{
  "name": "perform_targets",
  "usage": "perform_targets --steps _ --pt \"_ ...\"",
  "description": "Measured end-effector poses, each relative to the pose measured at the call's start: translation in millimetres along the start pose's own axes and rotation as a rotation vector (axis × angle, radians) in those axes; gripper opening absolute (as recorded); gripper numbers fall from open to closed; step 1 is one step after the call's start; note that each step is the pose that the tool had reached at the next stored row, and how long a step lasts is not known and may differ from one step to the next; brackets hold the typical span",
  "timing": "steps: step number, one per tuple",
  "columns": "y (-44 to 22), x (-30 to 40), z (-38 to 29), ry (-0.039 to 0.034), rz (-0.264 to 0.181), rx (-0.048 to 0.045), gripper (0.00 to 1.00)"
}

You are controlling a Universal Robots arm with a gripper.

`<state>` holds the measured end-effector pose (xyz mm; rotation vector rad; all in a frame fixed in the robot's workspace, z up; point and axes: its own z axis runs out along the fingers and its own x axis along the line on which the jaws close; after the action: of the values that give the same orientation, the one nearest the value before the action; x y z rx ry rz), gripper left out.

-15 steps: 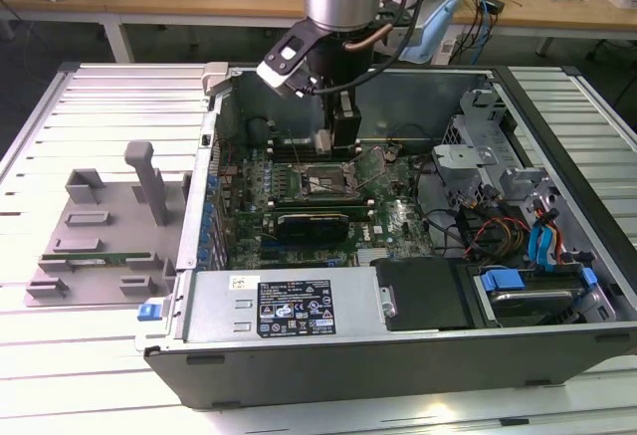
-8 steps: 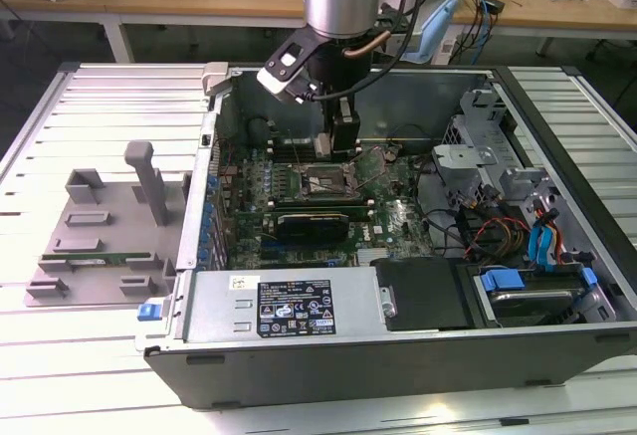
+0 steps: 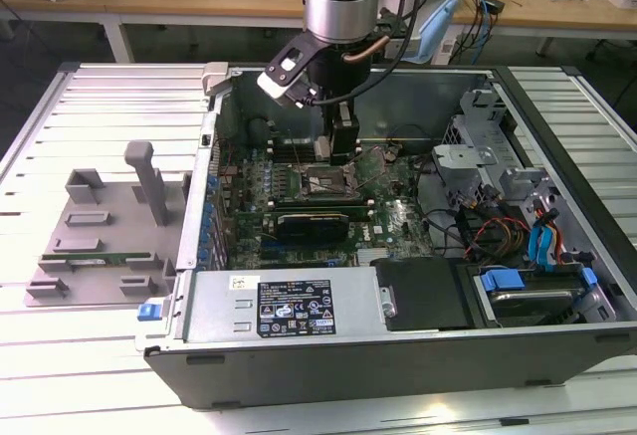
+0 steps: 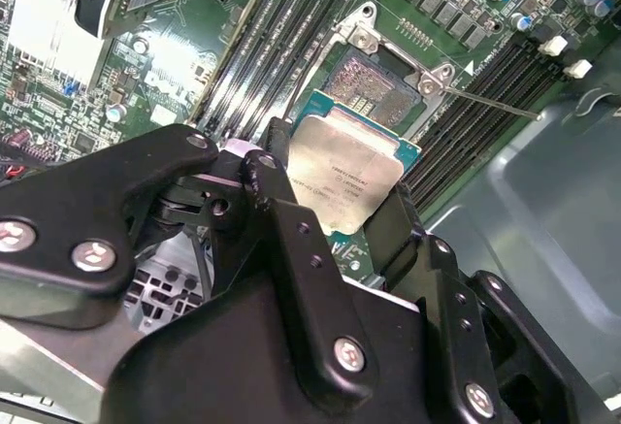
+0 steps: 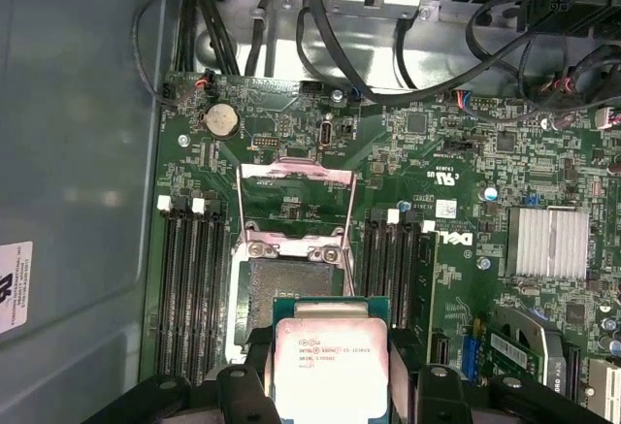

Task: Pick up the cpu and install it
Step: 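Place the cpu into insertion slot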

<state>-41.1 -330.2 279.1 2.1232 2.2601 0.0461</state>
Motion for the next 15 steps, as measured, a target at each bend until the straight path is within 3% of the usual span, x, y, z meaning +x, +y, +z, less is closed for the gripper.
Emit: perform_targets --steps 8,15 --pt "-0.1 0.1 2.6 0.0005 0.0 -0.0004 0.55" --pt "-0.8 1.0 16.7 -0.0013 -0.001 0.0 0.55"
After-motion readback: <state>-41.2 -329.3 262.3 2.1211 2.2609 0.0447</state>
